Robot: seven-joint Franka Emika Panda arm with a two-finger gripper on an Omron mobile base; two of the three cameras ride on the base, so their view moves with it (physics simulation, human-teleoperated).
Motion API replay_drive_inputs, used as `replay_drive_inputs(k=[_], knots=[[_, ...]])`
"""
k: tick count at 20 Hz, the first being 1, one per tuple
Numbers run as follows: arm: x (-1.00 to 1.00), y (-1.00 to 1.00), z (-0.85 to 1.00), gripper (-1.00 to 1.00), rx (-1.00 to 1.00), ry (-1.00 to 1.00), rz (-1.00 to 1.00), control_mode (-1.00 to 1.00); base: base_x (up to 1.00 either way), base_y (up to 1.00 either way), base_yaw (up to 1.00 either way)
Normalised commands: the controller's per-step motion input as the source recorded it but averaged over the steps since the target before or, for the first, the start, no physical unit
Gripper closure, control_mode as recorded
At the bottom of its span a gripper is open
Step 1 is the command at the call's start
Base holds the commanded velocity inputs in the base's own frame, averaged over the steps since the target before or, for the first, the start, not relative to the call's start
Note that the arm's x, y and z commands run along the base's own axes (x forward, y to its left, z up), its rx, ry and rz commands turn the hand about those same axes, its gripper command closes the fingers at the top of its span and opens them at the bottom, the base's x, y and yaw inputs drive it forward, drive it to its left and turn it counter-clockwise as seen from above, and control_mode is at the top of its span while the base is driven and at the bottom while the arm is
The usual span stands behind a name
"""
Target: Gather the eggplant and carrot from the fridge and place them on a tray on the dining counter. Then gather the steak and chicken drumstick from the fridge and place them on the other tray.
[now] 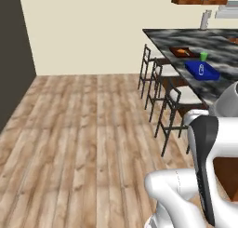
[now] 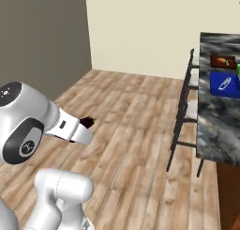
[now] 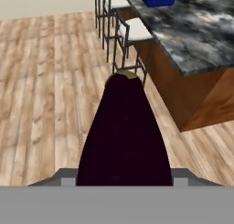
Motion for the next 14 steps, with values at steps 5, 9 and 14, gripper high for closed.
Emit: replay_drive_inputs(k=[5, 9, 14], knots=[[0.00, 0.00, 0.00, 1.00, 0.00, 0.00, 0.00, 1.00, 0.79, 0.66, -0.42], [0.00, 0.00, 0.00, 1.00, 0.00, 0.00, 0.00, 1.00, 0.82, 0.65, -0.42], [0.00, 0.00, 0.00, 1.00, 0.00, 0.00, 0.00, 1.00, 0.82, 0.66, -0.42]])
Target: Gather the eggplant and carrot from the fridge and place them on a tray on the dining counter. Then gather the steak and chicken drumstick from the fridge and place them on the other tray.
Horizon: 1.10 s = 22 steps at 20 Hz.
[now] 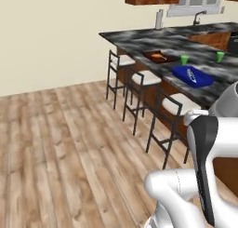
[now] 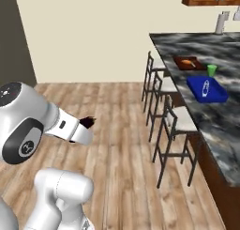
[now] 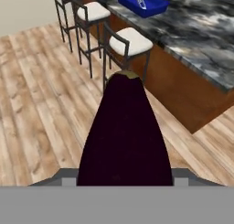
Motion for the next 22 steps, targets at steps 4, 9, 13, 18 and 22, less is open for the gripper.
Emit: replay_drive_inputs(k=[4, 9, 13, 18, 22], knots=[[0.00, 0.00, 0.00, 1.00, 0.00, 0.00, 0.00, 1.00, 0.83, 0.65, -0.41], [0.00, 0.00, 0.00, 1.00, 0.00, 0.00, 0.00, 1.00, 0.78, 0.71, -0.40], [0.00, 0.00, 0.00, 1.00, 0.00, 0.00, 0.00, 1.00, 0.71, 0.62, -0.37], [0.00, 0.00, 0.00, 1.00, 0.00, 0.00, 0.00, 1.00, 0.83, 0.71, -0.36], [0.00, 0.00, 0.00, 1.00, 0.00, 0.00, 0.00, 1.00, 0.85, 0.54, -0.30]])
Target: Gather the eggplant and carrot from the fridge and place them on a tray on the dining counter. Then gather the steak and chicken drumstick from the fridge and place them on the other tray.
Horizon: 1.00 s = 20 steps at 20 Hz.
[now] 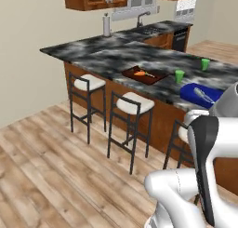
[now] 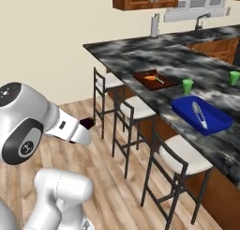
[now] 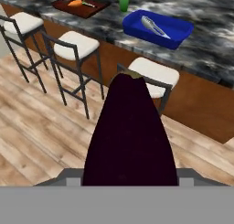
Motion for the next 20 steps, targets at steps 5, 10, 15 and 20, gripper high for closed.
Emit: replay_drive_inputs(k=[5, 10, 15, 20], knots=[[0.00, 0.00, 0.00, 1.00, 0.00, 0.00, 0.00, 1.00, 0.85, 0.64, -0.29], [0.00, 0.00, 0.00, 1.00, 0.00, 0.00, 0.00, 1.00, 0.77, 0.75, -0.32], [0.00, 0.00, 0.00, 1.00, 0.00, 0.00, 0.00, 1.00, 0.79, 0.70, -0.32], [0.00, 0.00, 0.00, 1.00, 0.00, 0.00, 0.00, 1.00, 0.79, 0.54, -0.32]])
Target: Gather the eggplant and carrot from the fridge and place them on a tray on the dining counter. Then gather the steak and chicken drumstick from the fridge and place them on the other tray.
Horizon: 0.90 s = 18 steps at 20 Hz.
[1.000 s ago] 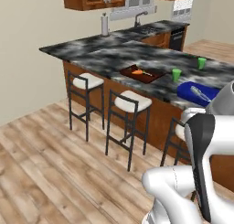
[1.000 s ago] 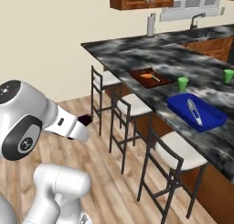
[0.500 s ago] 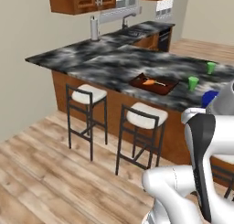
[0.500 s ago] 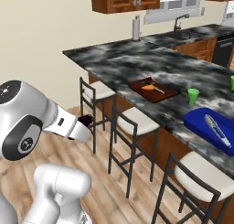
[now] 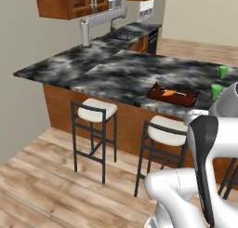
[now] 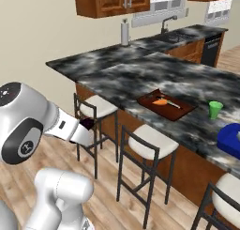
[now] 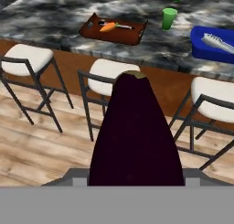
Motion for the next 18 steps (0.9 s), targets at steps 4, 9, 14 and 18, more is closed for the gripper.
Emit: replay_drive_inputs(k=[4, 9, 14, 18], knots=[[0.00, 0.00, 0.00, 1.00, 0.00, 0.00, 0.00, 1.00, 0.52, 0.19, -0.39], [0.00, 0.00, 0.00, 1.00, 0.00, 0.00, 0.00, 1.00, 0.50, 0.14, -0.44], [0.00, 0.00, 0.00, 1.00, 0.00, 0.00, 0.00, 1.00, 0.52, 0.51, -0.40], [0.00, 0.00, 0.00, 1.00, 0.00, 0.00, 0.00, 1.00, 0.50, 0.46, -0.36]])
